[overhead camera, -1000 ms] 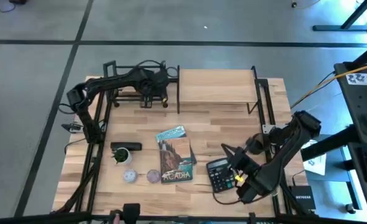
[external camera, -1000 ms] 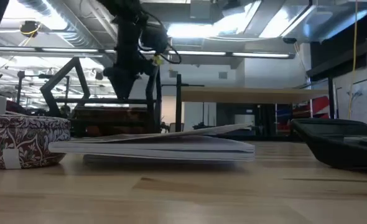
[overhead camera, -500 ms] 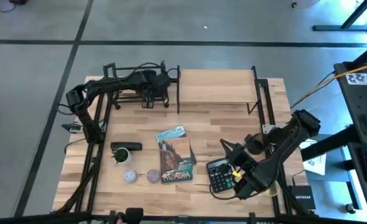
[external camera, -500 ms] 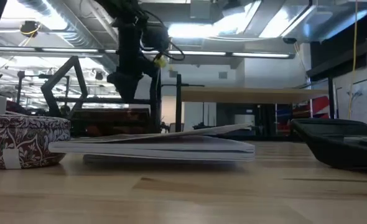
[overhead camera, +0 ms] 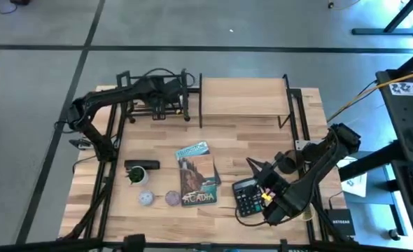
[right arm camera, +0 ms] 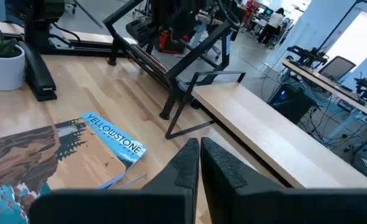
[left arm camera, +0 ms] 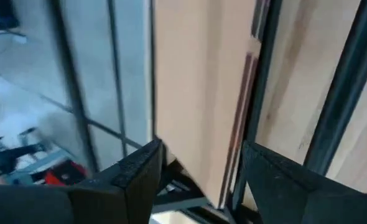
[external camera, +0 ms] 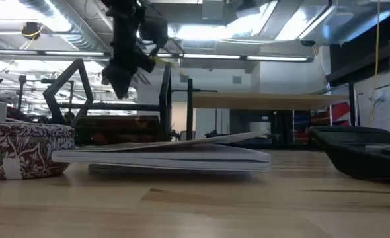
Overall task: Stock shelves
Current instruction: Remove the top red book from the bookshelf
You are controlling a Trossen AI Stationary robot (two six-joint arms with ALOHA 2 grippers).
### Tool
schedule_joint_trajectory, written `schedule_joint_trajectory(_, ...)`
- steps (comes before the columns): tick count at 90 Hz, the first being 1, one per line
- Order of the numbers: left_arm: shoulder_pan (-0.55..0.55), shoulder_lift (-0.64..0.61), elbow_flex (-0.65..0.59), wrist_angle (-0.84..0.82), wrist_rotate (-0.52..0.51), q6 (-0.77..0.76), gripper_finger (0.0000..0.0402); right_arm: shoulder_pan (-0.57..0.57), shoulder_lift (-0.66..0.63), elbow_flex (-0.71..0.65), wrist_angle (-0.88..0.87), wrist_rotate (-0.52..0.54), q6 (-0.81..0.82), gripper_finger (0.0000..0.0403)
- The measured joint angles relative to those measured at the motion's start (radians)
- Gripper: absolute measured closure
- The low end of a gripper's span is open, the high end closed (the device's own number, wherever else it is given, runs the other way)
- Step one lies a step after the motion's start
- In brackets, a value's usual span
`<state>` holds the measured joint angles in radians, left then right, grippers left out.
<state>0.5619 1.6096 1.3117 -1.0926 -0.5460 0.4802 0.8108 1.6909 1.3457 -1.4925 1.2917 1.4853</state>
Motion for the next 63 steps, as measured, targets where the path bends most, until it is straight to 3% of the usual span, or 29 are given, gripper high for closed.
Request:
schedule_joint_trajectory(30,0.082,0.0,-0.12,0.128,0.163,0.079,0.0196,-0.04,0.0,0.0,-0.005,-0.009,0.0,0.0402)
schedule_joint_trajectory(52,0.089,0.0,-0.188,0.267,0.151,0.112,0.0198,-0.054,0.0,0.0,-0.002,0.001,0.0,0.0402)
schedule_joint_trajectory(63,0.1,-0.001,-0.212,0.305,0.151,0.106,0.0221,-0.056,0.0,0.0,-0.003,0.0,0.0,0.0402)
